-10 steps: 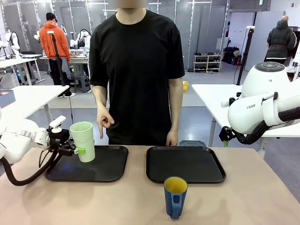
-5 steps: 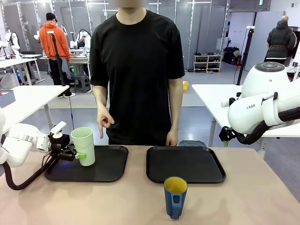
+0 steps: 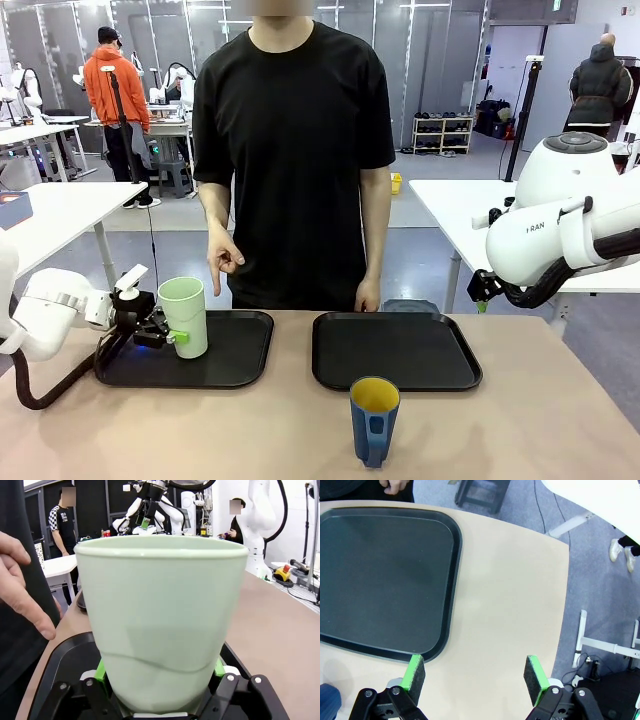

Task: Sort and store the cups by type.
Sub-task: Place the picked Reusable plastic cup into the Flat Tray indicated by the person.

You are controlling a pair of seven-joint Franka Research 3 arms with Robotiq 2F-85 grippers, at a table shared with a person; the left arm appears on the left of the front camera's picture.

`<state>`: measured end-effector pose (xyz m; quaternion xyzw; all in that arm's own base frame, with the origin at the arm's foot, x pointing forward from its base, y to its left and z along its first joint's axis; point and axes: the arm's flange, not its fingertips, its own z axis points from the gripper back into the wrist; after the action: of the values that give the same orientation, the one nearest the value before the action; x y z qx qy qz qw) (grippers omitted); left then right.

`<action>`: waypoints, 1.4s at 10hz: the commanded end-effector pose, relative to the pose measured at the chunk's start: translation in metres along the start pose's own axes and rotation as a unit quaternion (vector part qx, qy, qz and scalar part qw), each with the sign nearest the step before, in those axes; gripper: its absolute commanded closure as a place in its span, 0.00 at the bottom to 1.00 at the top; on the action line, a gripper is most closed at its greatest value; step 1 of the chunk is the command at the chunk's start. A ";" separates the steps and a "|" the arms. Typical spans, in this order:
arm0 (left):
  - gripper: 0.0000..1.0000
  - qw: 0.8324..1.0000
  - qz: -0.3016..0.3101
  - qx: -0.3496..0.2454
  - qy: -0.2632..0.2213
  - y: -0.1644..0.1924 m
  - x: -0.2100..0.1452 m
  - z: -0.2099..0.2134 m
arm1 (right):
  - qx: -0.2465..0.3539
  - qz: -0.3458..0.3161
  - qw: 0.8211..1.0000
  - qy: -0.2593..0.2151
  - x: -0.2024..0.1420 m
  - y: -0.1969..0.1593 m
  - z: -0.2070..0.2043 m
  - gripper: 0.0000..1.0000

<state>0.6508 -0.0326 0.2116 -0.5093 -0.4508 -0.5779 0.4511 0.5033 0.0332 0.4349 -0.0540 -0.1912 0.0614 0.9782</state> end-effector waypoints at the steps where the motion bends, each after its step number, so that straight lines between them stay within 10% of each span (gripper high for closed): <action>1: 0.16 1.000 -0.010 -0.003 0.007 0.005 -0.014 -0.001 | -0.001 0.000 1.000 -0.001 0.001 -0.001 0.001 0.00; 14: 0.00 0.999 0.010 0.033 0.008 -0.005 -0.023 0.028 | -0.001 0.000 1.000 -0.001 0.001 -0.001 0.001 0.00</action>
<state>0.6518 -0.0073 0.2008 -0.5015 -0.4461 -0.5762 0.4664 0.5033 0.0332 0.4349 -0.0540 -0.1912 0.0614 0.9781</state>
